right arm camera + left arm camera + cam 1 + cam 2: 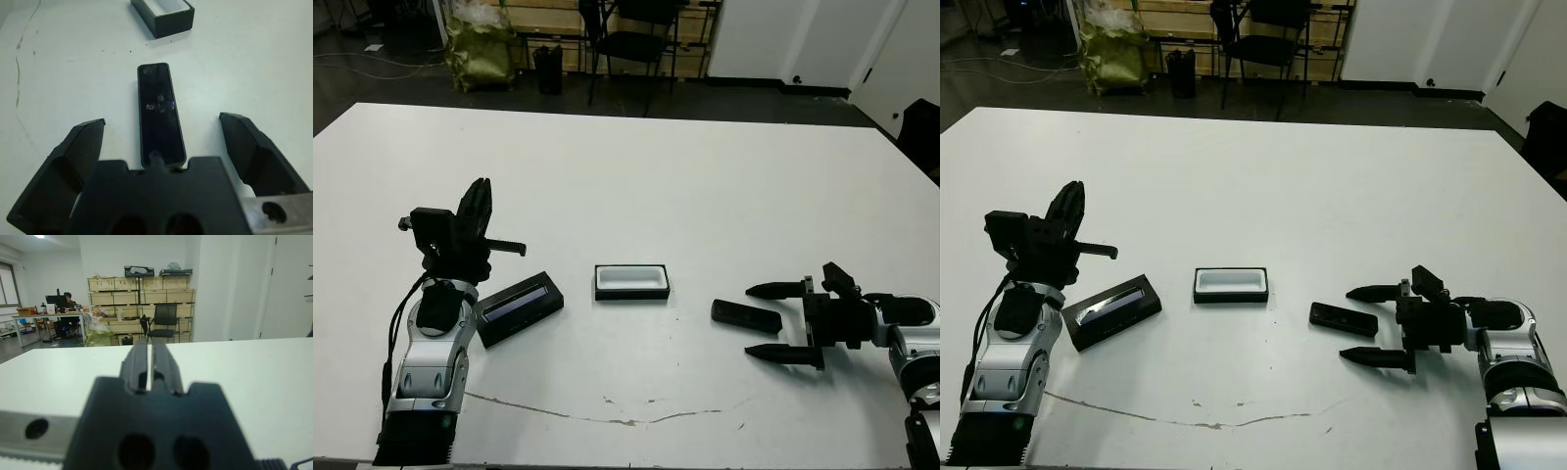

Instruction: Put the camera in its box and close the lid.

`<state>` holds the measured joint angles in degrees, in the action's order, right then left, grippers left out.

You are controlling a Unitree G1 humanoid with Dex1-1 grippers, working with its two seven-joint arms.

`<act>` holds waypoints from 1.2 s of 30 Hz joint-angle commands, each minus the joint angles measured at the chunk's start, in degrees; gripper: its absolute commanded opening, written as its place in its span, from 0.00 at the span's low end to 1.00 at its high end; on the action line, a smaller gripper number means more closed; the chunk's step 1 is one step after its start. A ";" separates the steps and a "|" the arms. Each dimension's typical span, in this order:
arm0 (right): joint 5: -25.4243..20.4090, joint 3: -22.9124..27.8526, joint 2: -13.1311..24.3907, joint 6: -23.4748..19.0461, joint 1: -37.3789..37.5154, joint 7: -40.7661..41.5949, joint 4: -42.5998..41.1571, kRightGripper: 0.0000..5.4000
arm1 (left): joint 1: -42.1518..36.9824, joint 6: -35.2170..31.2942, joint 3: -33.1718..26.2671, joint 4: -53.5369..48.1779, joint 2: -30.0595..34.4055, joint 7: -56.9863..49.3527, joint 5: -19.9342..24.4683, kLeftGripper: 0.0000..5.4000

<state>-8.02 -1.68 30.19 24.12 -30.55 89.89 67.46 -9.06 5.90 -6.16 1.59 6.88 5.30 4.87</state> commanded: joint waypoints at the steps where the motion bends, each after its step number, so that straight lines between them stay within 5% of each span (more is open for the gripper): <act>1: 4.99 -2.45 0.41 -0.68 0.95 -4.96 1.60 0.92 | 0.28 -1.48 0.07 -0.10 -0.01 -0.37 -0.23 0.00; 9: 8.69 -5.37 1.50 -1.04 2.09 -15.06 0.05 0.63 | 0.02 -0.78 0.07 0.45 0.01 -0.44 -0.30 0.00; 32: 13.08 -12.73 4.13 3.63 -0.16 -16.32 -0.10 0.63 | 0.14 -2.34 -0.03 -0.77 -0.57 -1.91 -0.15 0.00; 36: 12.77 -12.54 3.49 1.07 0.21 -17.80 1.08 0.63 | 0.22 -2.52 -0.01 -1.00 -0.54 -1.83 0.07 0.00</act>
<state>-0.10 -11.76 33.94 27.84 -34.81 73.33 65.80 -9.06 4.44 -6.14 0.46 6.50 3.52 4.94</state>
